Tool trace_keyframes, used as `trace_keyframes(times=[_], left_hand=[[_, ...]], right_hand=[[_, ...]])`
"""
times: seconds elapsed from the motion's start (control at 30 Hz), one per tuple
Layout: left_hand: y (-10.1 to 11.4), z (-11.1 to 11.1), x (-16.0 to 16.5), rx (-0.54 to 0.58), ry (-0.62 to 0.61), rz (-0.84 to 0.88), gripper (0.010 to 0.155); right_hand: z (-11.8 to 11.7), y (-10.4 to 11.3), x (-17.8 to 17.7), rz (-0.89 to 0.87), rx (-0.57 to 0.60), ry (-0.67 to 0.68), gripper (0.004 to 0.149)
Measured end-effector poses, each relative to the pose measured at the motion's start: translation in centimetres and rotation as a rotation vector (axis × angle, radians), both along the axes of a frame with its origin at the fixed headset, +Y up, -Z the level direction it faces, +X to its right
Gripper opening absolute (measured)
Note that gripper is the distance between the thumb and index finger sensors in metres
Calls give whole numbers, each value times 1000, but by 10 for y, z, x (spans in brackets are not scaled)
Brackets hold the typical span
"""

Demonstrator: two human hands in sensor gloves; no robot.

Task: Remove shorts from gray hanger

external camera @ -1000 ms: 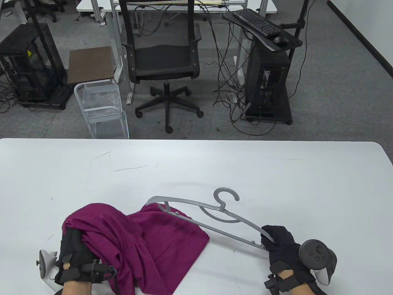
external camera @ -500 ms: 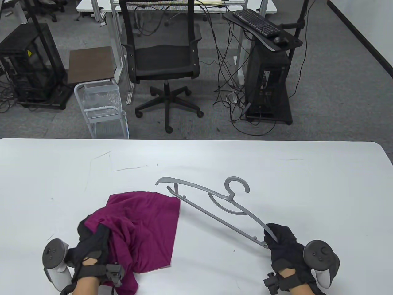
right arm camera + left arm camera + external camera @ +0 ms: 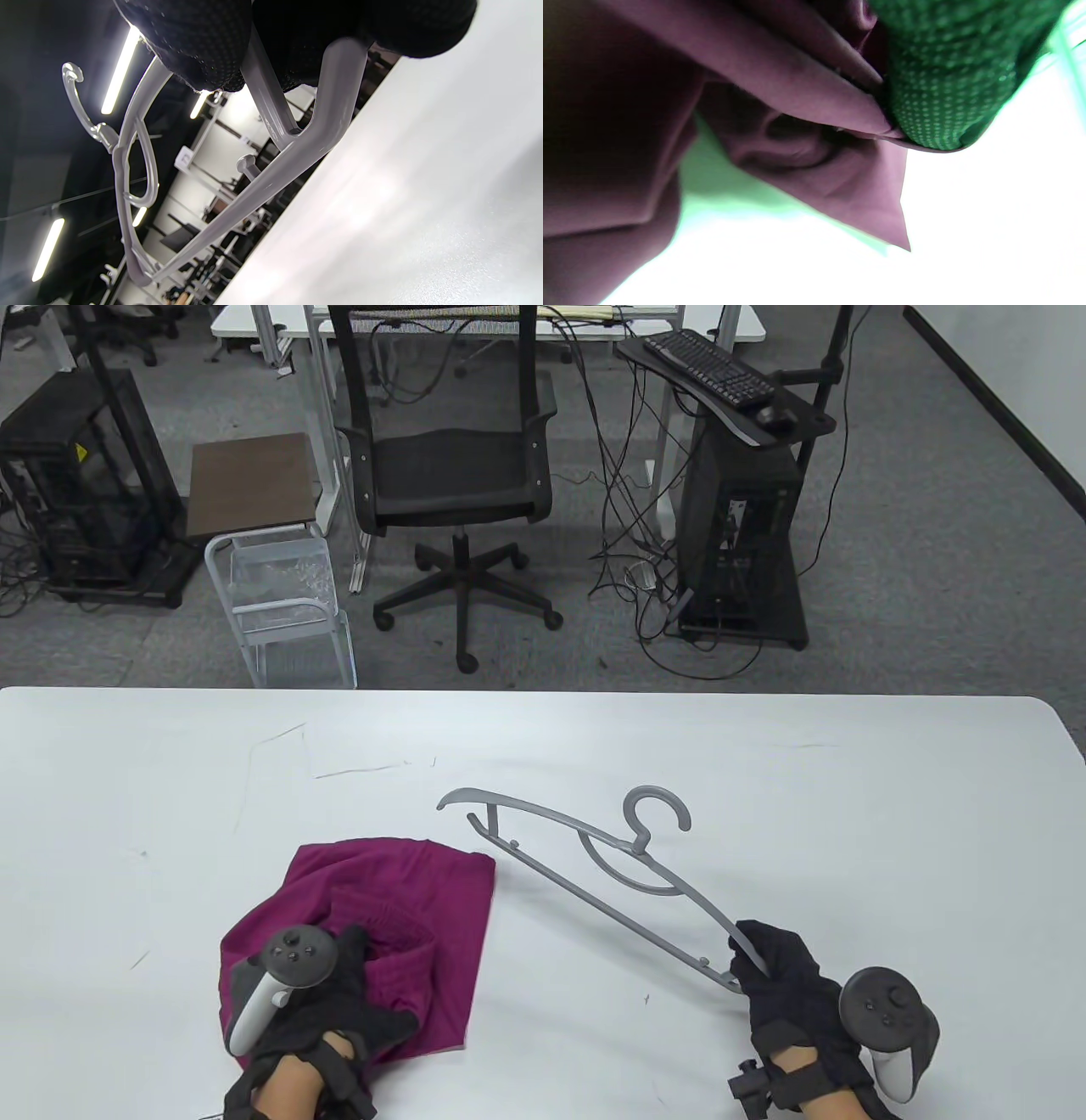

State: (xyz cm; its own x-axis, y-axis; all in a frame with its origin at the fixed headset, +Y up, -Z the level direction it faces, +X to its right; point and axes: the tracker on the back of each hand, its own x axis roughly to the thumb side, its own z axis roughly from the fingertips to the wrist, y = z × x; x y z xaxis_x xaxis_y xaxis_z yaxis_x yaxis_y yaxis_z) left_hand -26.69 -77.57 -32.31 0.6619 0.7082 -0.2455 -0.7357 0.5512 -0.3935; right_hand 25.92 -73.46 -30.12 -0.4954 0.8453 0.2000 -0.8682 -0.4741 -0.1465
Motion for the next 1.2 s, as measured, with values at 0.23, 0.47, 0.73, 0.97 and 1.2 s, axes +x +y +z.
trace_keyframes(times=[0.23,0.47,0.73,0.97,1.2], left_hand=[[29,14,-22,160,74,327,109],[46,23,-30,319,145,482,102],[49,25,-27,355,157,445,100],[52,26,-20,401,159,359,99],[52,26,-17,405,158,330,99]], right_hand=[[0,1,2,-5,0,-10,56],[1,1,9,-45,-9,-64,67],[-8,-35,11,-87,-331,-144,77],[-19,-46,-7,250,-451,-103,77],[-22,-56,-10,227,-567,-51,76]])
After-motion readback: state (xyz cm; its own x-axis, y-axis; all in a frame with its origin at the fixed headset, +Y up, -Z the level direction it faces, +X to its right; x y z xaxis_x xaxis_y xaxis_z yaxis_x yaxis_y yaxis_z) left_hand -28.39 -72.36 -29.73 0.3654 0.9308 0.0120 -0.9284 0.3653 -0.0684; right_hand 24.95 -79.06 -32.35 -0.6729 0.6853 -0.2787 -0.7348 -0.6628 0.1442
